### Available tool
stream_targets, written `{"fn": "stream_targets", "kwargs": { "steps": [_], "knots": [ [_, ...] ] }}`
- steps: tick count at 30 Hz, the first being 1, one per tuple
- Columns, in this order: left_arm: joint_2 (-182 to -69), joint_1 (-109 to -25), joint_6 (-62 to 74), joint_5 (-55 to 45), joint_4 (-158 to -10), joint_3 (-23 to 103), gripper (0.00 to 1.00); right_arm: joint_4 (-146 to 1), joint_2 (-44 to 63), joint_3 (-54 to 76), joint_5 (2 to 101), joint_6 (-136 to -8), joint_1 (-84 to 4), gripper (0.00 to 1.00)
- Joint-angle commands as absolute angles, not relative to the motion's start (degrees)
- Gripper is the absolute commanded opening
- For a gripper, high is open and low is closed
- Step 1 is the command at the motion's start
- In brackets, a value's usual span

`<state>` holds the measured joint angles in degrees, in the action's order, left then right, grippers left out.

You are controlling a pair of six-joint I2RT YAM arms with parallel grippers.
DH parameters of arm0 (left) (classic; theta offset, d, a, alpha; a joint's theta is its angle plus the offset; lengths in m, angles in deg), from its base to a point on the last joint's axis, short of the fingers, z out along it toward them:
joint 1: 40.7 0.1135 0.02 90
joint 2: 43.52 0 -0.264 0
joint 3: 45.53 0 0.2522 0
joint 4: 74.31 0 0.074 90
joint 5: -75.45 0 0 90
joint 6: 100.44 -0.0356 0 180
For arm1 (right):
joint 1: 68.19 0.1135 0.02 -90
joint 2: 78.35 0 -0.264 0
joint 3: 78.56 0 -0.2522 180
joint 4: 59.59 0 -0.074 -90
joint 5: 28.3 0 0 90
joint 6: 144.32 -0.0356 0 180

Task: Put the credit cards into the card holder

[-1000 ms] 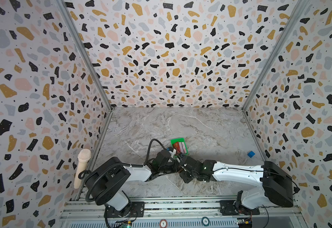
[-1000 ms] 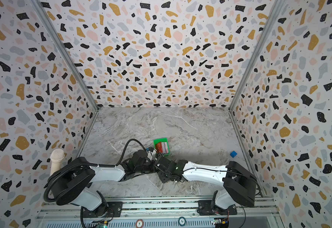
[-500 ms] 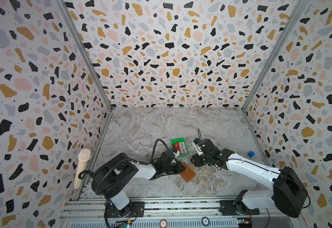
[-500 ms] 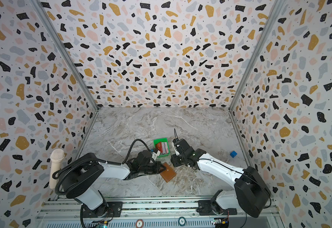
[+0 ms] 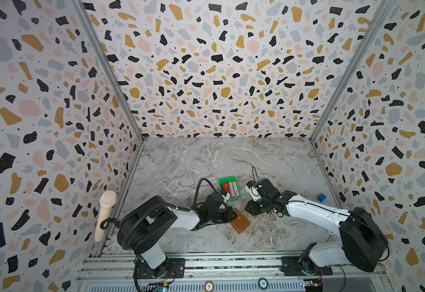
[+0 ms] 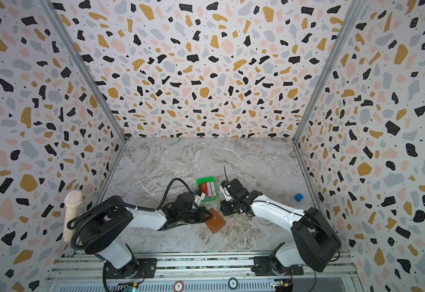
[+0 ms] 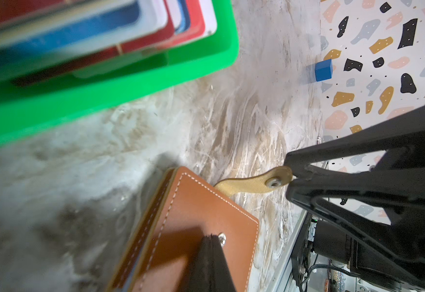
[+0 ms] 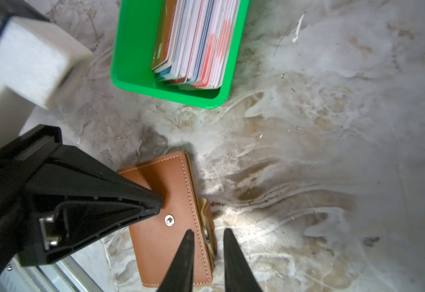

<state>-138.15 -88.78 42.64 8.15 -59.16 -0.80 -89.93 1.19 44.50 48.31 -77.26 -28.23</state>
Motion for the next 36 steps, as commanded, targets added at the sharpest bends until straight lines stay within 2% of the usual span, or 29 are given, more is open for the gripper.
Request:
{"fn": "stream_targets", "kwargs": {
  "steps": [1, 4, 9, 12, 13, 36],
  "knots": [
    [-139.75, -88.99, 41.48, 7.96, -61.26, -1.21, 0.0, -89.39, 1.44, 44.6, 47.42, -76.48, -28.46, 0.19],
    [-139.59, -88.99, 41.49, 8.01, -61.22, -1.21, 0.0, -88.98, 1.9, 44.7, 47.13, -76.29, -28.46, 0.12],
    [-139.33, -89.02, 41.4, 7.88, -61.28, -1.35, 0.0, -88.86, 2.41, 44.97, 46.56, -76.23, -28.44, 0.13],
    [-139.36, -88.97, 41.35, 7.93, -61.33, -1.33, 0.0, -88.64, 2.24, 45.31, 46.06, -76.06, -28.38, 0.01],
    [-139.32, -89.01, 41.41, 7.87, -61.35, -1.31, 0.0, -88.6, 2.0, 45.32, 45.86, -75.96, -28.16, 0.0],
    [-139.32, -89.03, 41.15, 7.84, -61.44, -1.36, 0.0, -88.69, 5.42, 43.5, 46.79, -76.48, -20.39, 0.0]
  ]
}}
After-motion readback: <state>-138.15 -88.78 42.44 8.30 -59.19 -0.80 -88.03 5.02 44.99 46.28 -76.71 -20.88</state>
